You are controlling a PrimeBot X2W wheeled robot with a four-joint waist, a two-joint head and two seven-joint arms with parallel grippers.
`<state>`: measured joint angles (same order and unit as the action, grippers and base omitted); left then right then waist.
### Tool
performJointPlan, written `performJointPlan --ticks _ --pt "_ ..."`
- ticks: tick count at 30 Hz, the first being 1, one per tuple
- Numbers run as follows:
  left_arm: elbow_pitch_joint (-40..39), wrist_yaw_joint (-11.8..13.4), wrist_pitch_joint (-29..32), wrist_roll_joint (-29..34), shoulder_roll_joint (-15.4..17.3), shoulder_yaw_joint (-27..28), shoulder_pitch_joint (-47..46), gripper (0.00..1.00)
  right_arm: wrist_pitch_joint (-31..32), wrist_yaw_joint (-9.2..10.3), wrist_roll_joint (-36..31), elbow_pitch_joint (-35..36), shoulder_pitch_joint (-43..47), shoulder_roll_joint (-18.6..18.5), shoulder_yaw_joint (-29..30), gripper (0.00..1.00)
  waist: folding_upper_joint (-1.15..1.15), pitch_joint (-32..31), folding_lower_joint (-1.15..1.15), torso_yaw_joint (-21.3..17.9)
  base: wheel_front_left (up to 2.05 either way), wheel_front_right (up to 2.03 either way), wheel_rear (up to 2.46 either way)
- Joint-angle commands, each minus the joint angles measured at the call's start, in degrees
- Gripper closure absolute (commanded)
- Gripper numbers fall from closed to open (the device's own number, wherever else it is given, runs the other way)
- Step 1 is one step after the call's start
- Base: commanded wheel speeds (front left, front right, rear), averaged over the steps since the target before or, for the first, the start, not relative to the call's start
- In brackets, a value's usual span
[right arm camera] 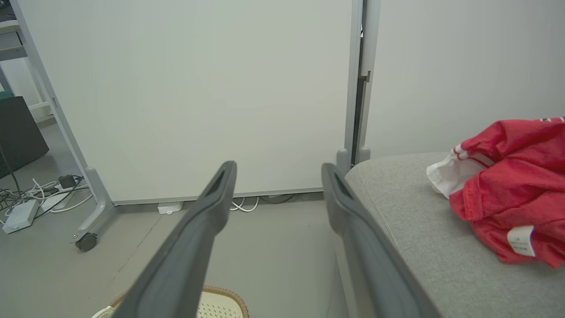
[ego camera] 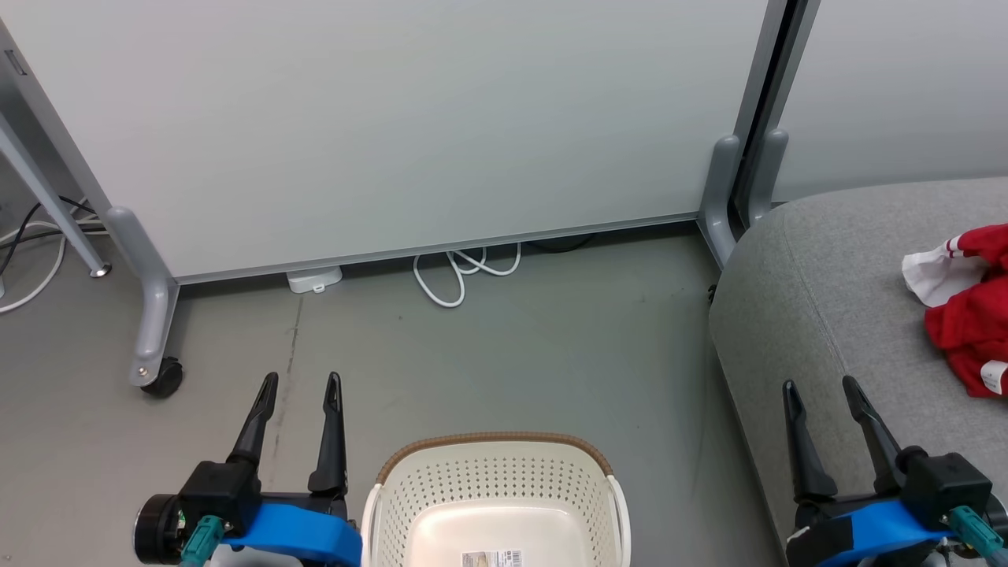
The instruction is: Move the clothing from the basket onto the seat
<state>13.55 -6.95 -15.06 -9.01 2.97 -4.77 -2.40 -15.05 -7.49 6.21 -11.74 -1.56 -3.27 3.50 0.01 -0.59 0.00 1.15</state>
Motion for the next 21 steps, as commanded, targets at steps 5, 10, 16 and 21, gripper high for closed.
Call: performJointPlan --ticks 5,10,16,21 --pt "0.5 0.4 -0.2 0.2 -0.1 -0.5 0.8 0.0 -0.2 -0.01 0.3 -0.4 1.4 0.3 0.4 0.0 -0.01 -0.7 0.0 0.2 0.0 0.0 0.0" --pt "0.6 0.2 0.0 0.0 0.0 -0.9 0.4 1.0 0.0 0.0 0.0 -0.4 0.9 0.2 0.5 1.0 -0.01 -0.8 0.0 0.3 0.0 0.0 0.0" --pt "2.7 0.1 1.1 -2.6 0.0 -0.7 1.5 1.0 1.3 0.0 2.5 -2.8 0.9 0.4 0.9 1.0 -0.01 -0.8 0.0 0.3 0.0 0.0 0.0" --pt "2.5 0.1 2.5 -8.3 0.0 0.2 1.1 1.0 2.8 0.0 8.4 -2.8 0.4 0.4 1.1 1.0 -0.01 -0.8 0.0 0.3 0.0 0.0 0.0"
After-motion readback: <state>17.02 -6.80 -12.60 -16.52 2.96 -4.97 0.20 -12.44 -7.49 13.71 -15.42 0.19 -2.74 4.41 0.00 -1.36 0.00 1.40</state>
